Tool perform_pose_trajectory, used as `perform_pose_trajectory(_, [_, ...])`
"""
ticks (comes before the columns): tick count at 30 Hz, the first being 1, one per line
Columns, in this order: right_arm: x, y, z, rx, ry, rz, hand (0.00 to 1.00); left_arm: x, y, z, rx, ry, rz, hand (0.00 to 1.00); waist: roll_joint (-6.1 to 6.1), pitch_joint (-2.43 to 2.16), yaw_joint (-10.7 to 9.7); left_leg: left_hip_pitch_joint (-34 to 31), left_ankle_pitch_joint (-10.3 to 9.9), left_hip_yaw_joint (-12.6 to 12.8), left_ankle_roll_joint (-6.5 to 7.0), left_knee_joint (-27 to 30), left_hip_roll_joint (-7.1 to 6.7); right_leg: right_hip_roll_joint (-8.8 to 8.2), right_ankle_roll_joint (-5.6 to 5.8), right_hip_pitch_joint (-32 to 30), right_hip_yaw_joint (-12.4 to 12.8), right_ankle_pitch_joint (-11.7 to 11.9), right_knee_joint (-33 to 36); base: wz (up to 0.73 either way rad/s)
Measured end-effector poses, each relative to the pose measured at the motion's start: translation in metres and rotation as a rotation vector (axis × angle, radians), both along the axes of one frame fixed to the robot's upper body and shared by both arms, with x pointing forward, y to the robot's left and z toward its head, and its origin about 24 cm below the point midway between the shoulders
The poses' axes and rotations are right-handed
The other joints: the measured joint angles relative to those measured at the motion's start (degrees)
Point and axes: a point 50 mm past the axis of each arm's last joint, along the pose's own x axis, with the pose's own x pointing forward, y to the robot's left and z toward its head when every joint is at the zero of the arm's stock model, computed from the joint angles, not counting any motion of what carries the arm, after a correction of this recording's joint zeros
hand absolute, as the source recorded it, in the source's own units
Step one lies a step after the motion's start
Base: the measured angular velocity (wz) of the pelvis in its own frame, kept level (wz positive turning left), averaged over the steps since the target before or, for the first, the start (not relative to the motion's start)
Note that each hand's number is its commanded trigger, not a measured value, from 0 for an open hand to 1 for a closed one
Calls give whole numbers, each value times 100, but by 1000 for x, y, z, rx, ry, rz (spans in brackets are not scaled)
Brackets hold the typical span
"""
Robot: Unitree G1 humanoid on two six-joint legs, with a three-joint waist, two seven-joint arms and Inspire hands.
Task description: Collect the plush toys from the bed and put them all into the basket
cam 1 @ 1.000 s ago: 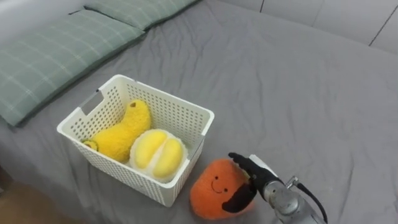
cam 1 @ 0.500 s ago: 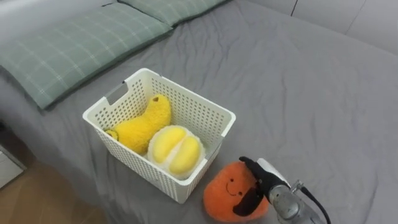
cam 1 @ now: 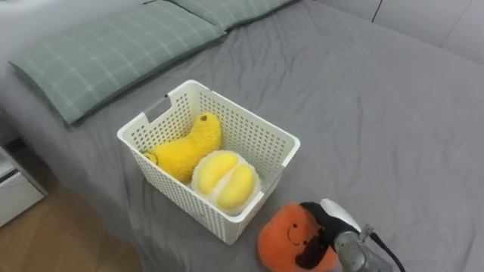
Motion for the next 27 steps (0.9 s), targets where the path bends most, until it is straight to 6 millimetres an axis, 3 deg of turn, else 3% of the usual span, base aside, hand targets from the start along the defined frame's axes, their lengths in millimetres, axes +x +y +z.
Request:
perform_pose_trajectory(11, [-4,-17,-7,-71,17,-27,100,-5,1,1,4,13,2,0,17,-6,291,-4,61,-262,-18,9,-84,-7,7,110,-280,0,-91,13])
perform_pose_trajectory(15, [-10,-16,-10,-57,20,-19,100,-11,2,1,6,27,7,0,14,-37,307,29,75,-273,-15,10,-92,-17,9,155,-309,-2,-80,4])
perform_pose_trajectory(22, [-21,-18,-15,-40,30,-50,100,-15,2,1,1,30,31,0,17,-44,274,217,97,-281,3,-27,-119,-66,57,311,-354,-30,-80,0])
perform_pose_trajectory(27, [-22,-21,-16,8,21,-118,100,-10,7,2,14,9,29,0,-53,-46,212,200,96,-242,-10,-24,-113,-91,106,300,-355,-61,-76,-1])
